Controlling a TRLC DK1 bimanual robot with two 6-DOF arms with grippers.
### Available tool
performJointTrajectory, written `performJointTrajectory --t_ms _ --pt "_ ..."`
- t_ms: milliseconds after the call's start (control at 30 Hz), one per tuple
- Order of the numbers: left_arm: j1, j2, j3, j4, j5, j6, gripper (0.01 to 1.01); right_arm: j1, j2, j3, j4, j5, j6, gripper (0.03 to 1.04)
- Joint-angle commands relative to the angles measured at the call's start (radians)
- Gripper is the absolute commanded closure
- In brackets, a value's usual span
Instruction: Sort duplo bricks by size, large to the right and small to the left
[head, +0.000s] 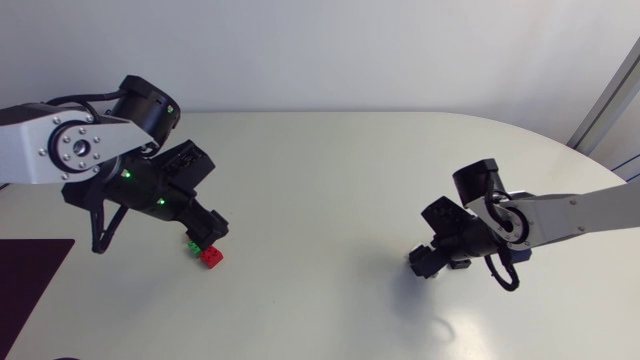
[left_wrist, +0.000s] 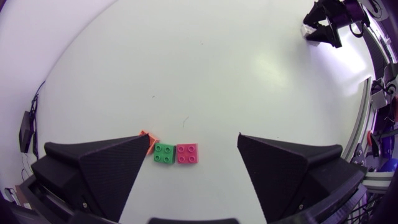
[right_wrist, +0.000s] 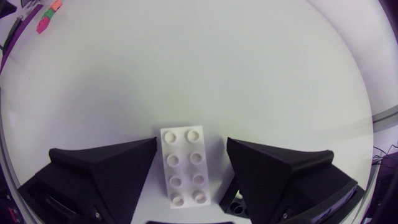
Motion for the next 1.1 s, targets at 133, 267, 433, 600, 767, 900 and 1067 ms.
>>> performJointTrajectory --t_ms 133,267,433,600,767,900,1067 --pt "-0.003 -0.034 -0.056 0.013 0.009 -0.017 0.043 -0.026 0.054 0.004 0.008 0.063 -0.015 0.59" --pt "-0.015 -0.048 -0.061 0.015 0.009 -0.028 0.043 -0.084 0.051 0.008 0.004 0.075 -0.030 0.59" --pt "-0.018 -0.071 -0.078 0.028 0.009 -0.031 0.043 -0.107 0.051 0.010 0.014 0.077 -0.056 0.58" --pt "0.006 -0.111 -0.092 0.051 0.006 -0.030 0.043 -0.092 -0.044 -0.007 0.014 0.061 -0.043 0.07" --pt "0.040 -0.143 -0.109 0.053 0.006 -0.030 0.043 -0.087 -0.201 -0.035 0.007 0.029 -0.018 0.07" --pt "0.054 -0.212 -0.129 0.059 0.006 -0.030 0.043 -0.087 -0.375 -0.091 0.008 0.023 0.003 0.07" --pt "0.098 -0.333 -0.147 0.088 0.001 -0.062 0.043 -0.078 -0.602 -0.145 0.007 0.092 0.062 0.07"
